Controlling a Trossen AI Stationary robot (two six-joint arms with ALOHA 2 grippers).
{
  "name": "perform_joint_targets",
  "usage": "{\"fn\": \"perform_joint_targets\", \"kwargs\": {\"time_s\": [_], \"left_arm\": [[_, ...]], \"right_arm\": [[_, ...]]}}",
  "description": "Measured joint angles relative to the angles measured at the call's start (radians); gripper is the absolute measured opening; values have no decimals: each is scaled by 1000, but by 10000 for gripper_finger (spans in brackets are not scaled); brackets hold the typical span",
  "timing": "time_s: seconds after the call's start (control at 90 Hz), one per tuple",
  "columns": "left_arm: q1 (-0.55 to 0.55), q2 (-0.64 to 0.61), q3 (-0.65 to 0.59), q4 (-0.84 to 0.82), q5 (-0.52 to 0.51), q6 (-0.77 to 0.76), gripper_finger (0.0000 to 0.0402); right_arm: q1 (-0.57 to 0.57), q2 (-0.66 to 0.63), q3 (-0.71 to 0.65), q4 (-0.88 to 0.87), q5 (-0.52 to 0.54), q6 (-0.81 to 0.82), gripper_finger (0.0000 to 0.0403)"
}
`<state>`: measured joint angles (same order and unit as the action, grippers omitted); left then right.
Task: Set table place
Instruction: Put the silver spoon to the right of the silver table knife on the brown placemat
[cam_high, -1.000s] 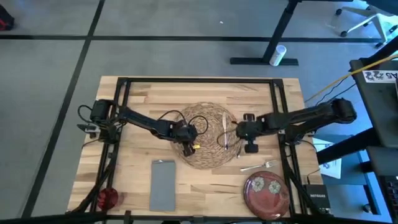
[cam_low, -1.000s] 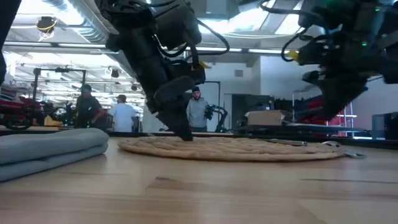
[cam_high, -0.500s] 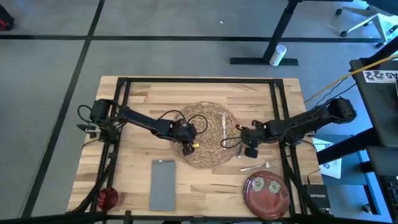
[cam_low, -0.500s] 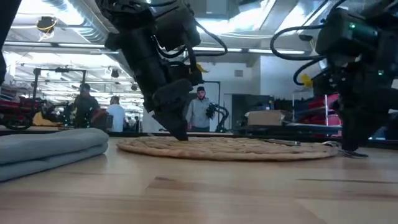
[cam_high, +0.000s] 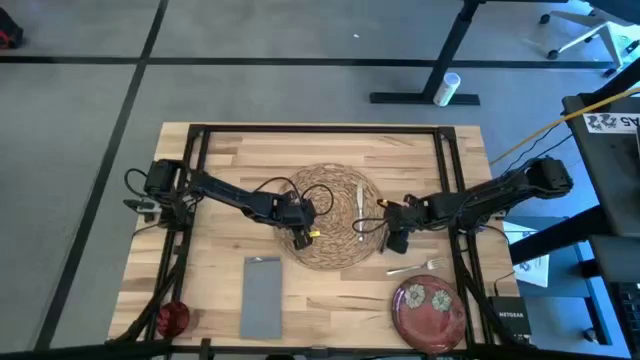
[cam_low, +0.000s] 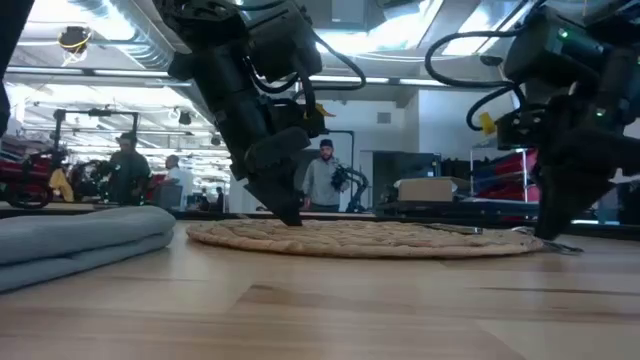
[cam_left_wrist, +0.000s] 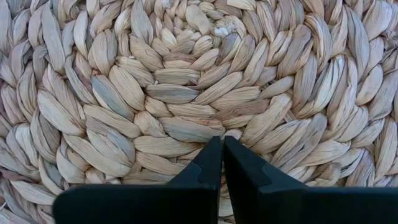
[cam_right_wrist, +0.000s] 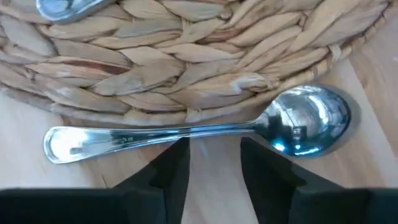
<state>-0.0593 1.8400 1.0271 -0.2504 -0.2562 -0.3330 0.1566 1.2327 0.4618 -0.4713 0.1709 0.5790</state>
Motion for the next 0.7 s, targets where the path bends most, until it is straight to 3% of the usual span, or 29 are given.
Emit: {"fn": "perform_joint_targets", "kwargs": {"time_s": [0.467,0.7], "left_arm": [[0,0,-1,8,-3,0,0],[0,0,-2,21,-3,0,0]], "right_arm": [[-72,2,-1,2,157,68,127],[-107,-3,-123,191,185,105,127]]}}
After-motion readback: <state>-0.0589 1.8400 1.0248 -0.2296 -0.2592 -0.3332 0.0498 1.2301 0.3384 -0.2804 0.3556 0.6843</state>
